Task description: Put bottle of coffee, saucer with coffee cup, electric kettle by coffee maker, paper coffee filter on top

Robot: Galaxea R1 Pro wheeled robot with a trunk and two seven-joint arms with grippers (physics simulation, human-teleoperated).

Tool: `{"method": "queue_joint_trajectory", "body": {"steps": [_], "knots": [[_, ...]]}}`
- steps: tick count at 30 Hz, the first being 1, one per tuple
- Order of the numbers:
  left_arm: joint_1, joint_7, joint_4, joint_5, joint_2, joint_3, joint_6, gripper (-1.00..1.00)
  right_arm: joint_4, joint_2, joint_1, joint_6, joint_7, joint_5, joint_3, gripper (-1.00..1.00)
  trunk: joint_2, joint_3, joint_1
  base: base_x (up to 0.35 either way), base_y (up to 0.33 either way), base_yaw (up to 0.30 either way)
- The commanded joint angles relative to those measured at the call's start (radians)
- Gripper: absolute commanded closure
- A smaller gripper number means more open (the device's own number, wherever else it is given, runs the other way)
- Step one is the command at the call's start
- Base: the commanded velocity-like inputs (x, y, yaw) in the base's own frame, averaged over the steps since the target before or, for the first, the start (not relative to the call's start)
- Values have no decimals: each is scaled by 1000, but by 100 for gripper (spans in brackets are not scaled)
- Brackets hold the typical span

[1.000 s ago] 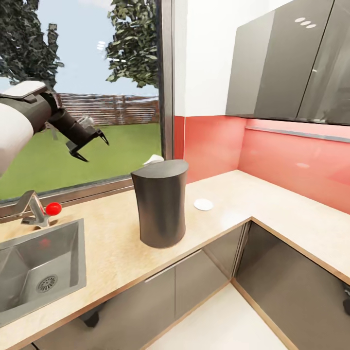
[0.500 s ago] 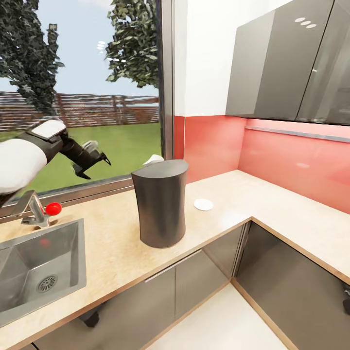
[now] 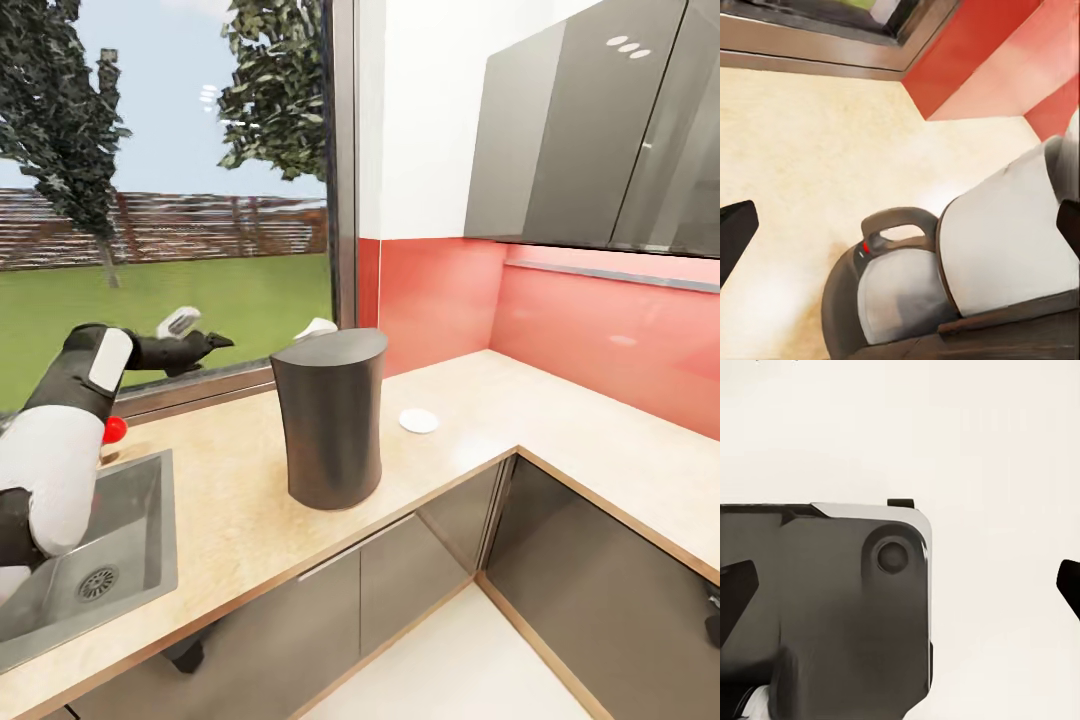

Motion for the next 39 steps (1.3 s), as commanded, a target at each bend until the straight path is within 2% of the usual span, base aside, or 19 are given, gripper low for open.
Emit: {"method": "queue_joint_trajectory", "body": {"steps": [1,3,7,9,10,12,13,14,15,16,18,21,25,27,32,39], "knots": [[22,-18,-41,-8,1,2,5,-100,0,1,0,-3,0,8,-8,-100,-2,-2,1,0,0,0],[106,-39,-180,-8,6,-2,6,-100,-1,1,0,-3,0,8,-8,-100,-2,-2,1,0,0,0],[233,-50,-365,-8,14,-3,6,-100,-1,1,0,-3,0,8,-7,-100,-2,-2,1,0,0,0],[320,-53,-486,-6,20,-3,2,-100,0,1,0,-3,0,8,-6,-100,-2,-2,1,0,0,0],[342,-54,-516,-5,21,-3,1,-100,0,1,0,-3,0,8,-6,-100,-2,-2,1,0,0,0],[433,-56,-635,-3,22,-3,-6,-100,0,1,0,-3,0,8,-6,-100,-2,-2,1,0,0,0],[456,-56,-664,-2,22,-3,-8,-100,0,1,0,-3,0,8,-6,-100,-2,-2,1,0,0,0],[503,-57,-720,-2,22,-3,-14,-100,0,1,0,-3,0,8,-6,-100,-2,-2,1,0,0,0],[550,-58,-769,0,21,-3,-29,-100,0,1,0,-3,0,8,-6,-100,-2,-2,1,0,0,0],[572,-58,-791,1,21,-3,-41,-100,1,1,0,-3,0,8,-6,-100,-2,-2,1,0,0,0],[655,-72,-853,2,19,-6,-121,-100,1,1,0,-3,0,8,-5,-100,-2,-2,1,0,0,0],[720,-121,-881,2,19,-6,-216,-100,1,1,0,-3,0,8,-5,-100,-2,-2,1,0,0,0],[822,-237,-897,-9,20,-4,-348,-100,1,1,0,-3,0,8,-6,-100,-2,-2,1,-23,0,0],[850,-253,-898,-10,20,-2,-388,-100,1,1,0,-3,0,8,-6,-100,-2,-2,1,-190,0,0],[880,-262,-896,-10,18,-2,-448,-100,-1,1,0,-3,0,8,-7,-100,-2,-2,1,-288,0,0],[888,-263,-892,-11,17,-1,-461,-100,-2,1,0,-3,0,5,-7,-100,-2,-2,1,-317,-70,0]]}}
